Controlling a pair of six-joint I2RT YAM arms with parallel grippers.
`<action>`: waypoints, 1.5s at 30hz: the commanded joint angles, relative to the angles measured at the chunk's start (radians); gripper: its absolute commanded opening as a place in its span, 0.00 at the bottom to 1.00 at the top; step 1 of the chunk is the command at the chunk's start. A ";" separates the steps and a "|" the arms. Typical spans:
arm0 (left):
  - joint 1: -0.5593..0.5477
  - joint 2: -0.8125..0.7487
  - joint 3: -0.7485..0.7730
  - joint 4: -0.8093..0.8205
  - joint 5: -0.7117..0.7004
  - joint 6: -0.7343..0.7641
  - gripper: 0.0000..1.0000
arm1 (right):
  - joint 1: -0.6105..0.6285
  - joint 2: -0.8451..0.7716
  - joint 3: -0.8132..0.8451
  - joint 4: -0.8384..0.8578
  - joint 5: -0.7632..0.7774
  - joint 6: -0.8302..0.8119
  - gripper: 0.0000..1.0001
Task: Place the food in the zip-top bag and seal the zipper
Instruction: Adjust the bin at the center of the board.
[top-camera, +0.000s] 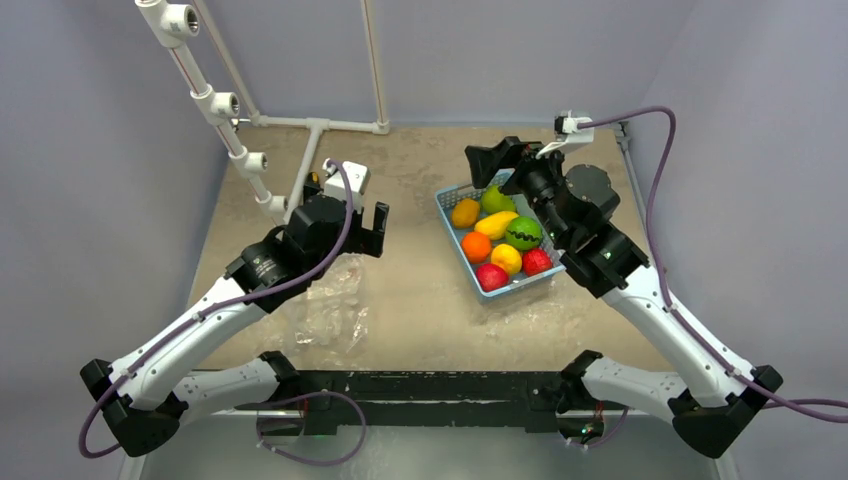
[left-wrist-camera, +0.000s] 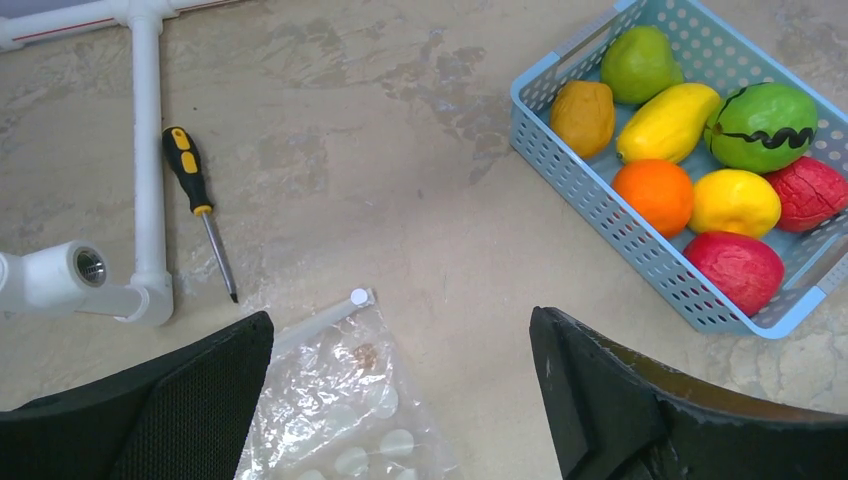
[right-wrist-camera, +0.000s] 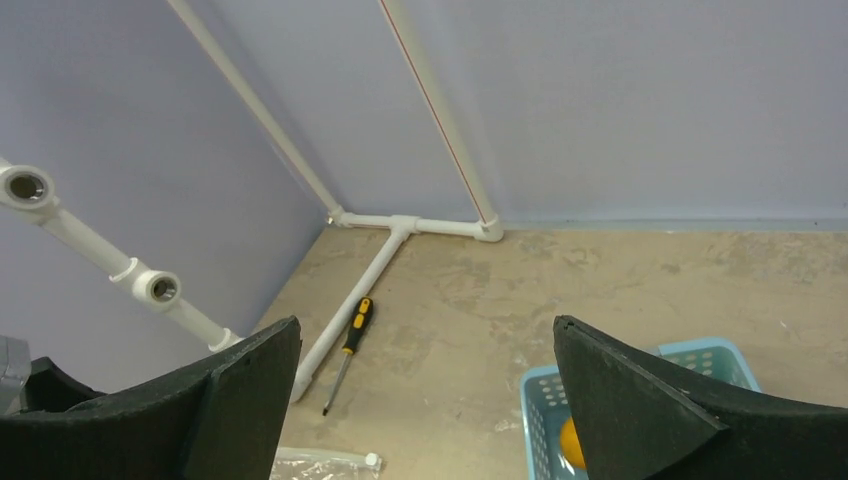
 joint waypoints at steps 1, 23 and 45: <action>-0.001 -0.021 0.040 0.039 0.018 -0.029 0.99 | 0.000 -0.004 -0.011 -0.015 -0.038 0.009 0.99; 0.000 -0.086 -0.021 0.022 0.028 -0.067 0.99 | -0.001 0.194 -0.050 -0.143 -0.107 -0.044 0.79; 0.000 -0.106 -0.043 0.002 0.043 -0.088 0.99 | 0.012 0.402 -0.093 -0.303 -0.108 0.035 0.49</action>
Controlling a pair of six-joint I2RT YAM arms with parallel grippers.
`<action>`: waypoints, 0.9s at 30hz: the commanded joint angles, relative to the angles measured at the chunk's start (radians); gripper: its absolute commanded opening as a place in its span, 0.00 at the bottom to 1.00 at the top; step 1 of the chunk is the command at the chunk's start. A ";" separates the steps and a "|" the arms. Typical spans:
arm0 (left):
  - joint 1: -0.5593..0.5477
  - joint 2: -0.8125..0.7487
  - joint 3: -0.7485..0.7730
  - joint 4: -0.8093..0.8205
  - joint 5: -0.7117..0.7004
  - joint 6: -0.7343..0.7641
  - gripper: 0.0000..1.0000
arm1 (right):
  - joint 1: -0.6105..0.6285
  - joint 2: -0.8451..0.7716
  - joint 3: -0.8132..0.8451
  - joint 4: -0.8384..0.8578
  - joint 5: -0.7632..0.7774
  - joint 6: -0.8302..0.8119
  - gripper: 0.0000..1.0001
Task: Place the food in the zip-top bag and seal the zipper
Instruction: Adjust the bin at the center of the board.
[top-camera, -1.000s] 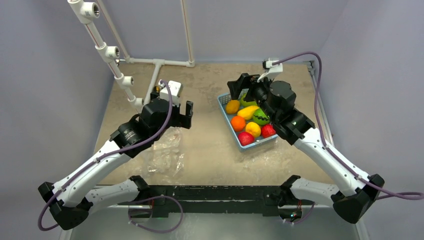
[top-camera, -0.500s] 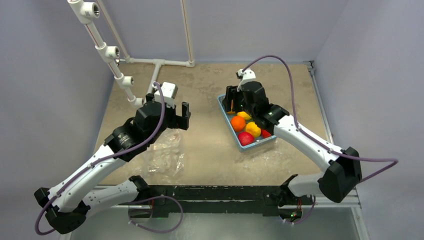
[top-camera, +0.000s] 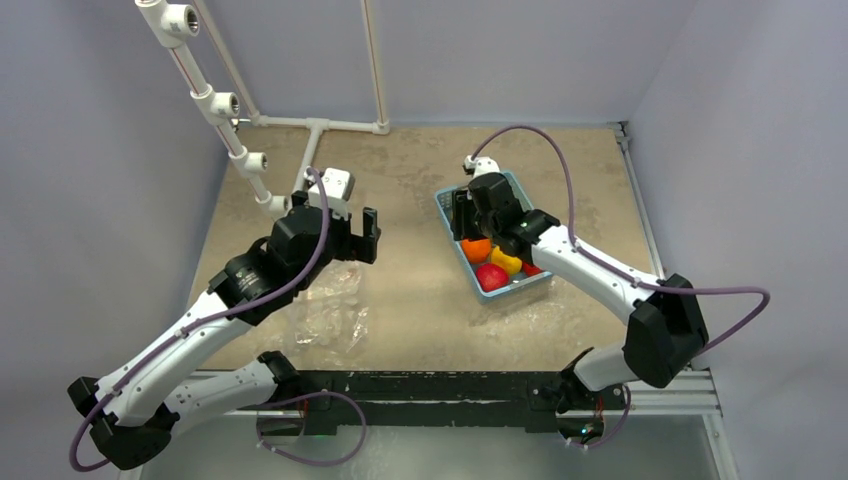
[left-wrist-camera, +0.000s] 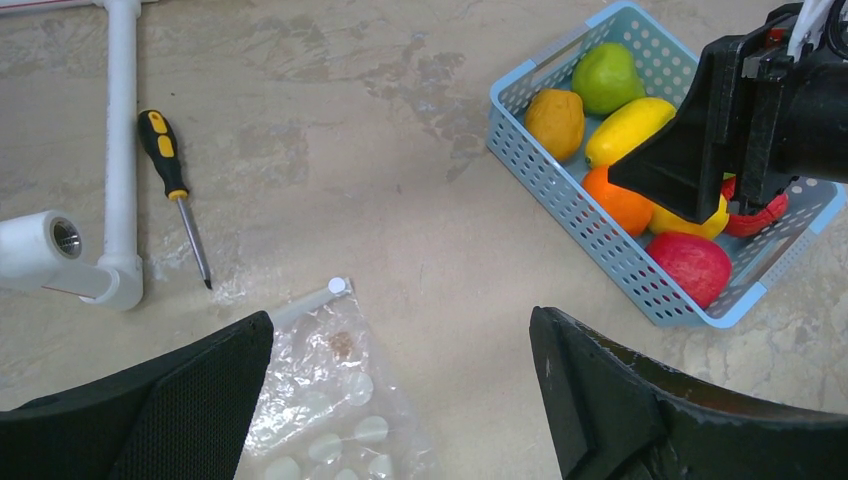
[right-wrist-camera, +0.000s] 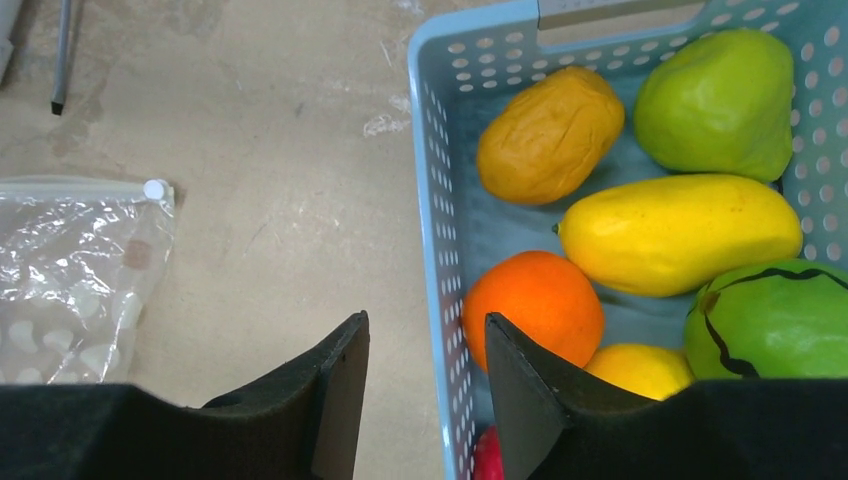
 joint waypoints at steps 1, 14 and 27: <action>-0.001 -0.011 -0.007 0.012 0.017 -0.019 0.99 | 0.013 0.014 -0.001 -0.041 -0.008 0.036 0.49; -0.001 -0.032 -0.019 0.004 0.034 -0.027 0.99 | 0.056 0.055 -0.041 -0.089 0.031 0.123 0.42; -0.001 -0.040 -0.024 0.002 0.053 0.004 0.99 | 0.099 0.136 -0.031 -0.137 0.129 0.236 0.30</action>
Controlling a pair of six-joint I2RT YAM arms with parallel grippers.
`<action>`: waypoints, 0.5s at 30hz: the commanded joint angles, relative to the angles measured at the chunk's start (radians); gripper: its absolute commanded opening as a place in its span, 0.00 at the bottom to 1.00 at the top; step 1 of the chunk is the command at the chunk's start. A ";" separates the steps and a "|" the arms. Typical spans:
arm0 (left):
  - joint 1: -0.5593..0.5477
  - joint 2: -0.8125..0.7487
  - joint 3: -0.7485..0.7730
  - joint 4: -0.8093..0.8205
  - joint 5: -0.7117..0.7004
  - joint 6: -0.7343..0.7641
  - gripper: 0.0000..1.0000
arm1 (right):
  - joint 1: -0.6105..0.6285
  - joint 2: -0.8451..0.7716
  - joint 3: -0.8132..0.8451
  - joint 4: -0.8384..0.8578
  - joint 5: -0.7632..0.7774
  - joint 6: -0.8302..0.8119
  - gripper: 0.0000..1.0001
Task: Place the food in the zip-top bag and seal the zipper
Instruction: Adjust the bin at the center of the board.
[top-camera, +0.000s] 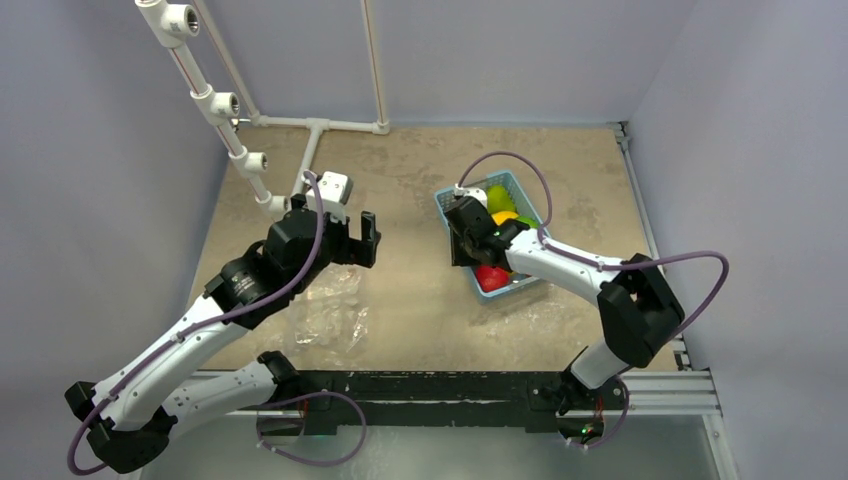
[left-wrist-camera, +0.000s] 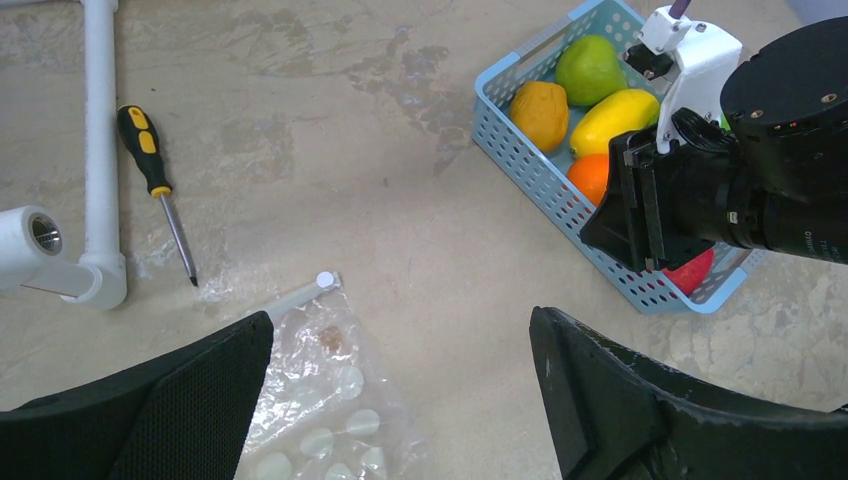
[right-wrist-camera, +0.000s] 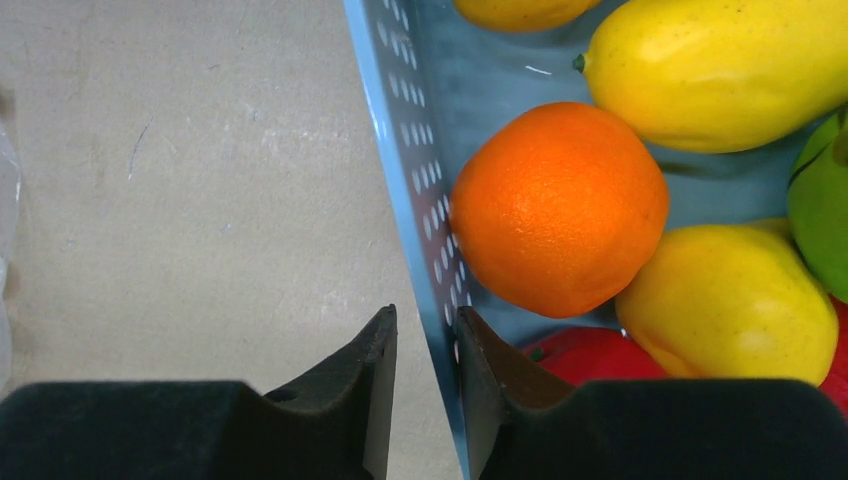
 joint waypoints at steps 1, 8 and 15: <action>0.000 -0.013 -0.006 0.009 0.019 0.012 0.99 | 0.016 0.005 0.004 -0.020 0.053 0.067 0.26; 0.001 -0.034 -0.027 0.010 0.023 0.018 0.99 | 0.024 0.032 0.038 -0.029 0.080 0.118 0.08; -0.001 -0.054 -0.039 -0.005 0.020 0.022 0.99 | 0.025 0.086 0.112 -0.037 0.117 0.161 0.00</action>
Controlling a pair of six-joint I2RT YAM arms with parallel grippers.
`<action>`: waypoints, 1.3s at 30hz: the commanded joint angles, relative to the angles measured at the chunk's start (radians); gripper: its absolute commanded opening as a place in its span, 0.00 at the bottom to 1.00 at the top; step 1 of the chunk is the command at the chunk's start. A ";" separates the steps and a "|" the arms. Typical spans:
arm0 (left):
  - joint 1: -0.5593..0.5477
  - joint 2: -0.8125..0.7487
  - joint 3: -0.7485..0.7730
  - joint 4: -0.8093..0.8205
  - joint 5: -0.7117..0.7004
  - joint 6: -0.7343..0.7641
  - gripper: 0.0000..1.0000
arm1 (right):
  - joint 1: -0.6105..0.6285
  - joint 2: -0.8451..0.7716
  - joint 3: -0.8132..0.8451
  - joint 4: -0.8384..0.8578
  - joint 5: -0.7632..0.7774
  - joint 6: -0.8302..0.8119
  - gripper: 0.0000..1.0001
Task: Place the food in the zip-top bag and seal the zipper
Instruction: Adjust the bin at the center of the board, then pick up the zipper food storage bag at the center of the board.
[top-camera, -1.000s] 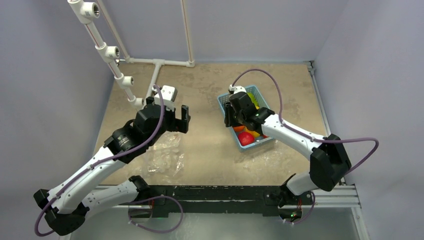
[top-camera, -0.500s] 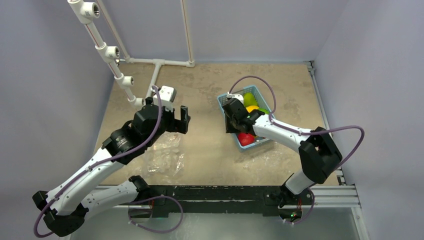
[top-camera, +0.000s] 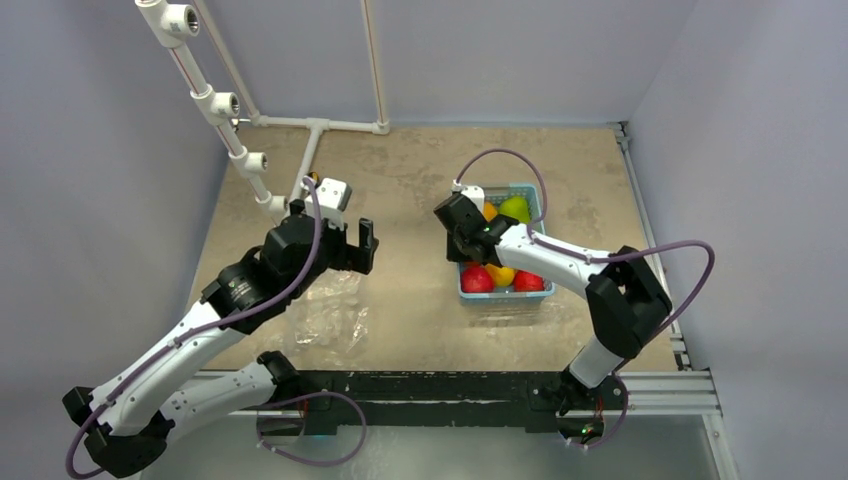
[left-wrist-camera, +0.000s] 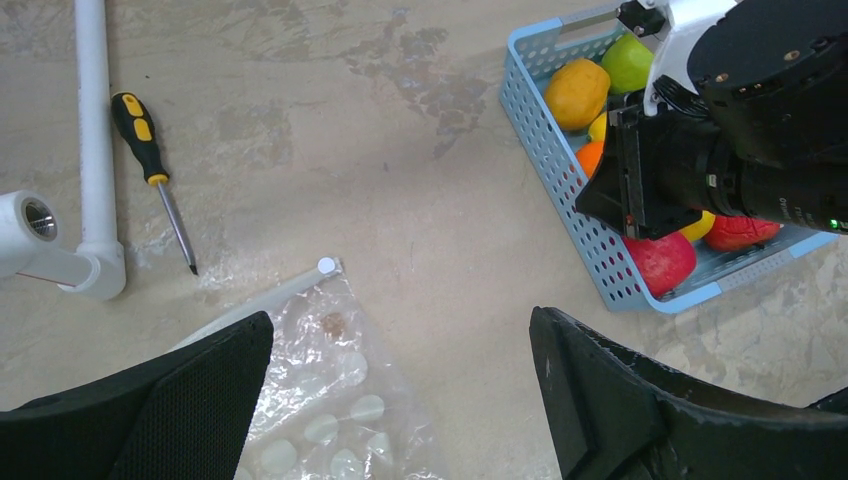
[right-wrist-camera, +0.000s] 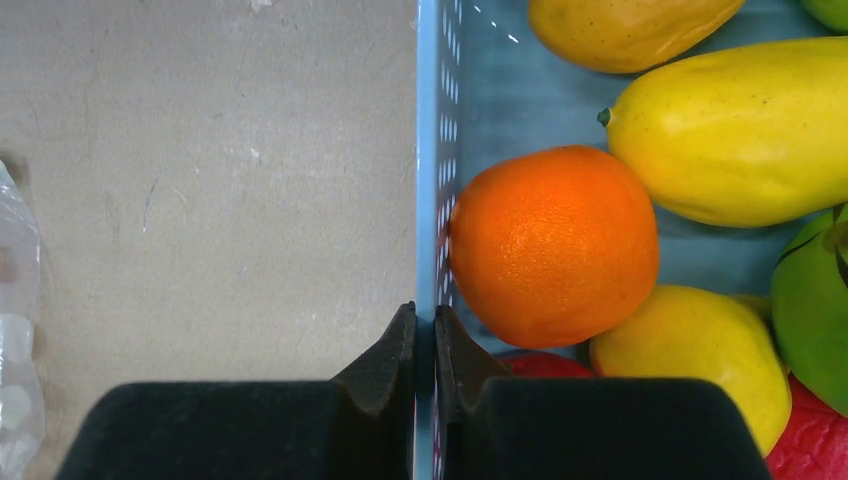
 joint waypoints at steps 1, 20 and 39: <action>-0.001 -0.026 -0.008 0.003 0.002 0.013 0.99 | 0.002 0.038 0.065 -0.008 0.045 0.061 0.00; 0.000 -0.054 -0.023 -0.033 -0.057 -0.033 0.99 | 0.051 0.073 0.316 -0.018 0.032 -0.041 0.56; -0.001 -0.090 -0.010 -0.128 -0.185 -0.159 0.99 | 0.053 0.289 0.556 0.234 -0.498 -0.404 0.76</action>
